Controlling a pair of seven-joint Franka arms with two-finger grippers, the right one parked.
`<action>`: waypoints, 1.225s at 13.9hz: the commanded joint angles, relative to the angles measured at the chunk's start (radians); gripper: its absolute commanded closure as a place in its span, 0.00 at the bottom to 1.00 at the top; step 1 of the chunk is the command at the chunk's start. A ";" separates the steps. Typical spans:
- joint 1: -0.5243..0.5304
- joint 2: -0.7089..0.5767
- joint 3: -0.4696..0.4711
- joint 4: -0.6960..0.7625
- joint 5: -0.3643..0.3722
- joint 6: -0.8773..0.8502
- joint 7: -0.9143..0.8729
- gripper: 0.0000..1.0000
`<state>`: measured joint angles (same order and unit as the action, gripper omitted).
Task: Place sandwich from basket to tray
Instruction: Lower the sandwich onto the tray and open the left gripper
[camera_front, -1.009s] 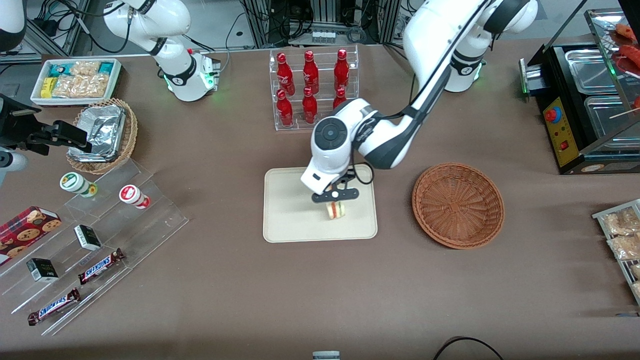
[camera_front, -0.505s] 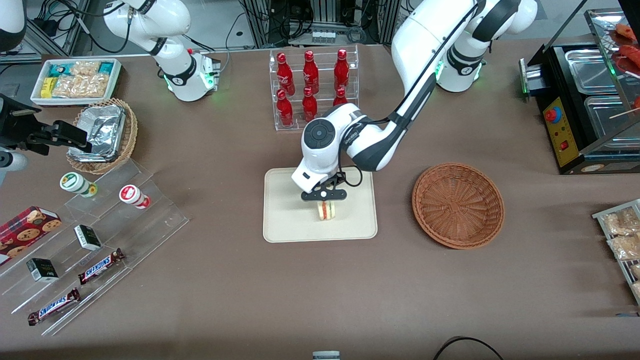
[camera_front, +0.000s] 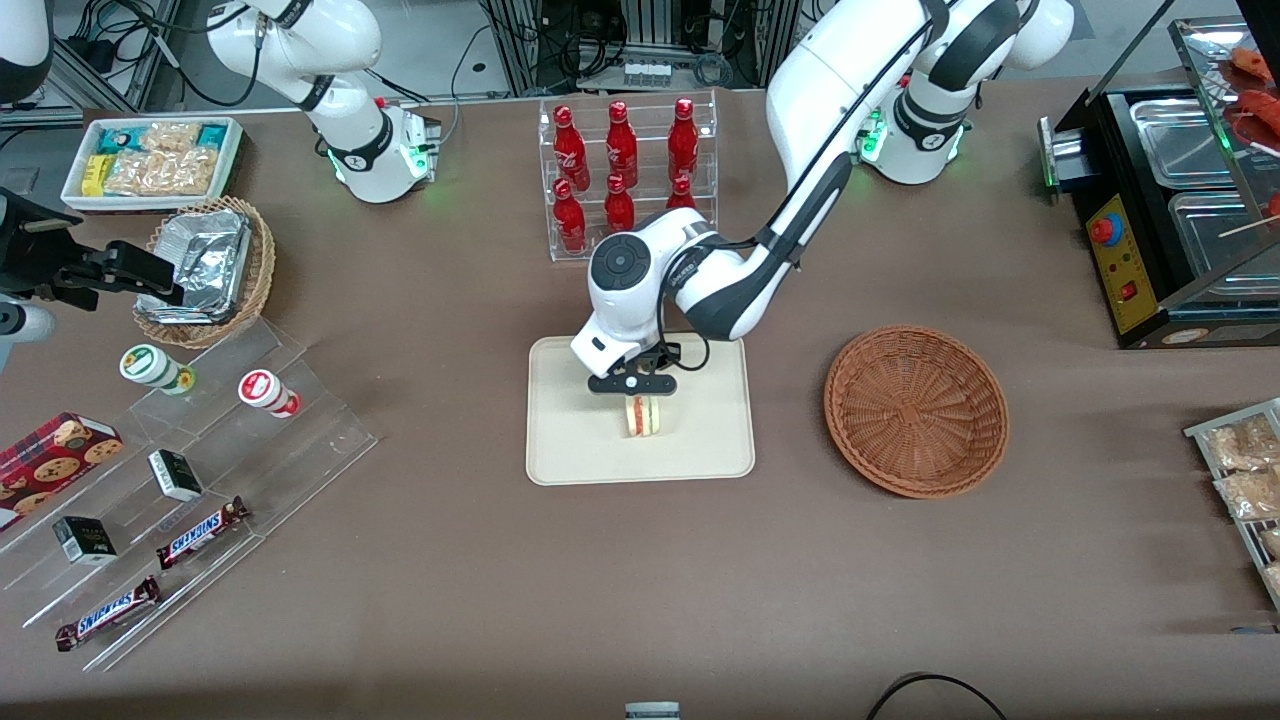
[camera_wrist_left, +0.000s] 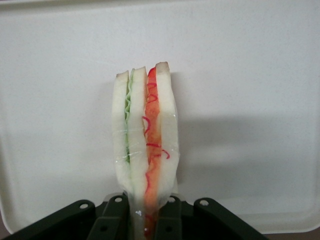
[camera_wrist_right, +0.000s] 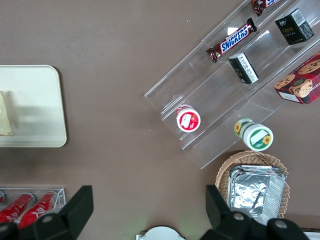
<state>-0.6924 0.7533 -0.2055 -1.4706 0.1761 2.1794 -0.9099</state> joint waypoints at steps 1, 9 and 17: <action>-0.024 0.027 0.012 0.032 0.022 0.005 0.003 0.82; -0.013 -0.066 0.017 0.030 0.025 -0.015 -0.020 0.00; 0.184 -0.385 0.017 0.029 0.009 -0.274 -0.103 0.00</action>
<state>-0.5622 0.4575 -0.1826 -1.4073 0.1952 1.9386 -0.9977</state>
